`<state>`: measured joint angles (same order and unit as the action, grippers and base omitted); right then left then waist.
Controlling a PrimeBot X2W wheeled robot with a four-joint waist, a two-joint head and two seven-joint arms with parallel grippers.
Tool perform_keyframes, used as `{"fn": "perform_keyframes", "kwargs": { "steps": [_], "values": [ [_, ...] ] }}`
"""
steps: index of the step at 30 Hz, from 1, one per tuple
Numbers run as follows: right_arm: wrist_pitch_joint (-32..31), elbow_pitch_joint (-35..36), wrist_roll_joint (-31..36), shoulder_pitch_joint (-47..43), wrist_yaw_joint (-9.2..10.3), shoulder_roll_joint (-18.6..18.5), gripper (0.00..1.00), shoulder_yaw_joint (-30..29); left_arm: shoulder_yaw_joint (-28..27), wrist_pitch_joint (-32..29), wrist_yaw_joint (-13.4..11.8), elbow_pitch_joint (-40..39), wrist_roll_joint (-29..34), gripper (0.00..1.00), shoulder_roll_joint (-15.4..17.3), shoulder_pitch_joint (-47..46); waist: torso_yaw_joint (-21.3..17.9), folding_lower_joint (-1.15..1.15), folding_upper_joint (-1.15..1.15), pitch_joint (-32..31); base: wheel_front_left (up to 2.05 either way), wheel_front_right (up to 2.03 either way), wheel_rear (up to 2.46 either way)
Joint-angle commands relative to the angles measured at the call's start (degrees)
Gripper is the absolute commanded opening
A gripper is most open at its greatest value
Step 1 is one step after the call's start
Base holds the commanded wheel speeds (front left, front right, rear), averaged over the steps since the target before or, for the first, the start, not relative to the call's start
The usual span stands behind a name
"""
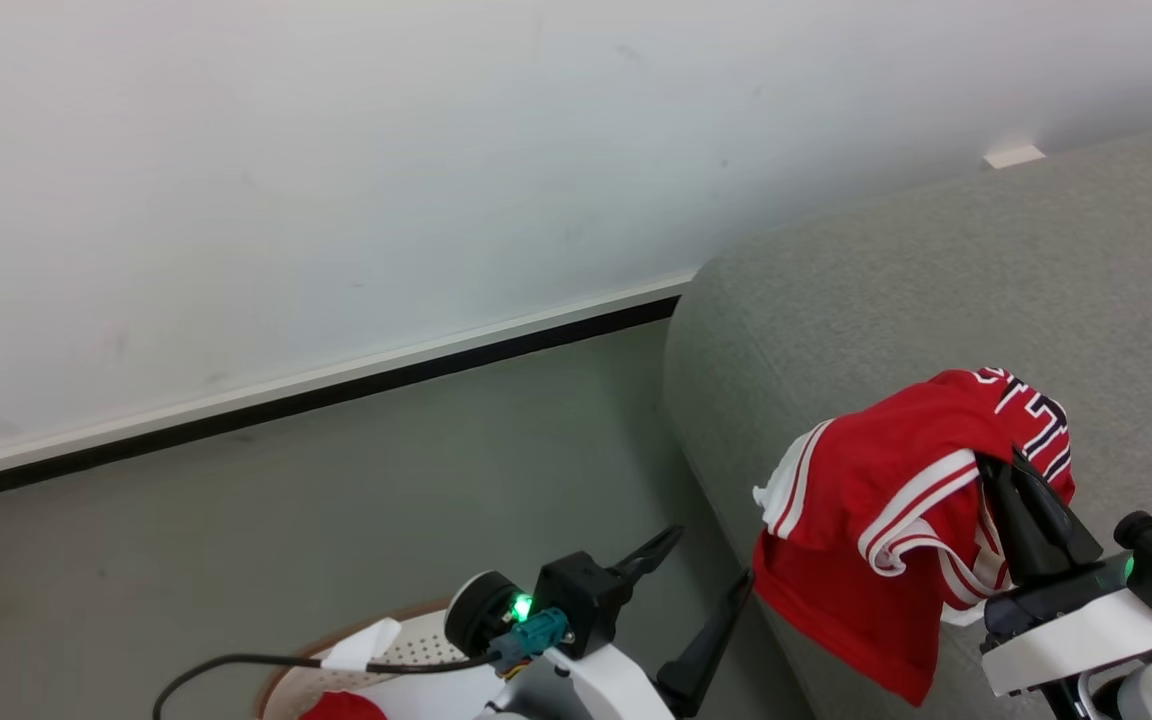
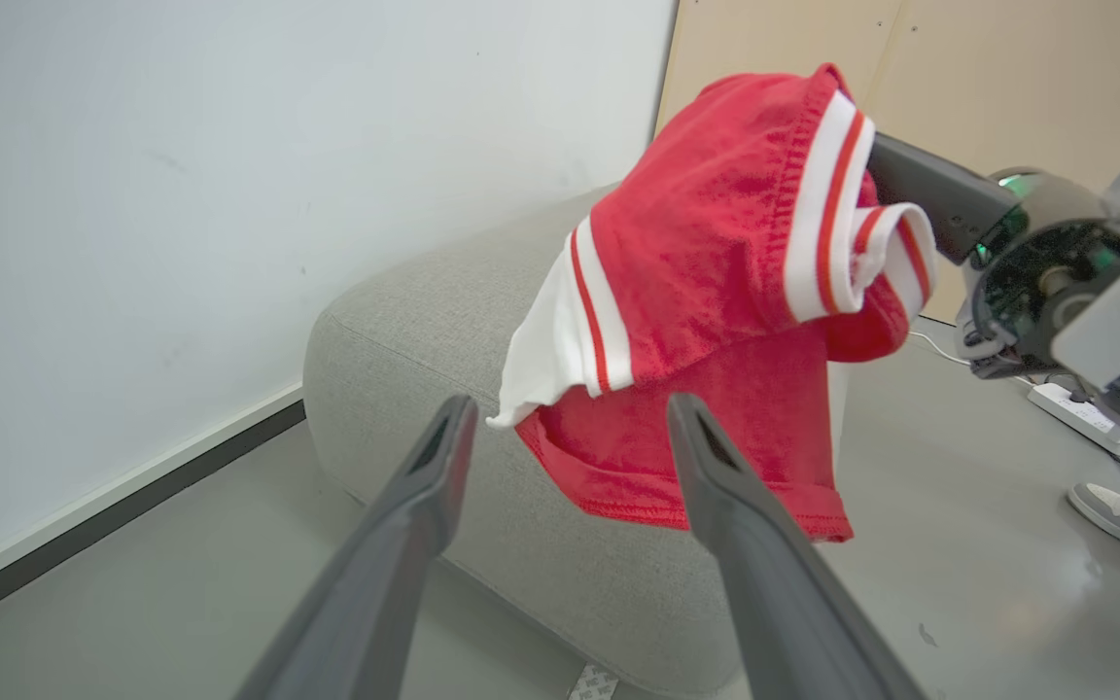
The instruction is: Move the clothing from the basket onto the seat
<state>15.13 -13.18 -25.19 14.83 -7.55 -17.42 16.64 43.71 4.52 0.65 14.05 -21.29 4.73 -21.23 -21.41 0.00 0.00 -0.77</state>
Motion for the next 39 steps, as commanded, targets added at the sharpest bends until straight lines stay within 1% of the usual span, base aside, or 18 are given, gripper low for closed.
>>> {"fn": "perform_keyframes", "kwargs": {
  "steps": [1, 7, 13, 16, 19, 22, 26, 29, 31, 33, 35, 37, 39],
  "values": [
    [0.0, 0.2, 0.3, -1.1, 0.12, -0.3, 0.00, -0.2, 0.1, 0.1, 0.0, -0.3, -0.1, 1.00, 0.1, -0.1, -1.0, 0.00, 0.00, 0.2, 0.00, 0.00, 0.00],
    [0.0, 1.1, -0.4, -2.2, 0.12, -1.2, 0.00, -0.2, 0.5, 0.1, -0.2, -0.8, -0.1, 1.00, 0.2, -0.6, -2.9, 0.00, 0.00, 1.1, 0.00, 0.00, 0.00],
    [0.0, 1.2, -0.4, -1.0, 0.12, -2.2, 0.00, -1.0, 1.1, -0.3, -0.2, -1.9, 0.6, 1.00, 0.7, -1.3, -3.2, 0.00, 0.00, 3.3, 0.00, 0.00, 0.00],
    [0.0, 1.6, -0.4, 1.3, 0.12, -1.9, 0.00, -2.7, 1.2, -1.0, 0.2, -2.9, 1.5, 1.00, 1.4, -3.2, -2.5, 0.00, 0.00, 7.0, 0.00, 0.00, 0.00],
    [0.0, 1.5, 0.6, 4.6, 0.12, -2.3, 0.00, -4.5, 1.3, -2.5, 0.5, -4.0, 2.6, 1.00, 2.4, -6.2, -1.0, 0.00, 0.00, 12.1, 0.00, 0.00, 0.00],
    [0.0, 0.0, 1.2, 10.0, 0.12, -3.6, 0.00, -7.0, 1.4, -4.0, 1.4, -5.4, 4.0, 1.00, 3.1, -10.3, 0.9, 0.00, 0.00, 17.7, 0.00, 0.00, 0.00],
    [0.0, -4.2, 1.7, 18.9, 0.12, -5.6, 0.00, -9.6, 1.0, -5.5, 2.2, -6.7, 5.8, 1.00, 3.8, -15.9, 3.1, 0.00, 0.00, 25.1, 0.00, 0.00, 0.00],
    [0.0, -9.0, 1.7, 26.6, 0.12, -7.9, 0.00, -12.2, 0.8, -6.3, 2.8, -7.5, 6.7, 1.00, 3.8, -20.0, 4.9, 0.00, 0.00, 30.1, 0.00, 0.00, 0.00],
    [-0.1, -13.2, 1.5, 31.8, 0.12, -9.3, 0.00, -15.1, 0.6, -6.4, 3.2, -7.7, 7.2, 1.00, 3.5, -22.2, 5.9, 0.00, 0.00, 32.6, 0.00, 0.00, 0.00],
    [-0.3, -17.4, 2.4, 36.2, 0.12, -9.8, 0.00, -18.6, 0.3, -6.2, 3.1, -7.7, 7.7, 1.00, 3.2, -24.3, 6.8, 0.00, 0.00, 34.7, 0.00, 0.00, 0.00],
    [-0.2, -21.4, 4.8, 40.3, 0.12, -11.4, 0.00, -21.9, 0.7, -6.2, 3.4, -7.6, 8.4, 1.00, 2.8, -26.1, 7.9, 0.00, 0.00, 36.5, 0.00, 0.00, 0.00],
    [-0.2, -25.0, 9.1, 43.2, 0.13, -13.2, 0.00, -23.3, 1.3, -6.3, 3.7, -7.6, 8.8, 1.00, 2.1, -27.5, 9.0, 0.00, 0.00, 38.0, 0.00, 0.00, 0.00],
    [-0.1, -28.5, 12.7, 45.7, 0.13, -14.1, 0.00, -25.9, 1.8, -6.1, 3.8, -7.4, 8.9, 1.00, 1.7, -28.7, 10.1, 0.00, 0.00, 39.1, 0.00, 0.00, 0.00]
  ]
}}
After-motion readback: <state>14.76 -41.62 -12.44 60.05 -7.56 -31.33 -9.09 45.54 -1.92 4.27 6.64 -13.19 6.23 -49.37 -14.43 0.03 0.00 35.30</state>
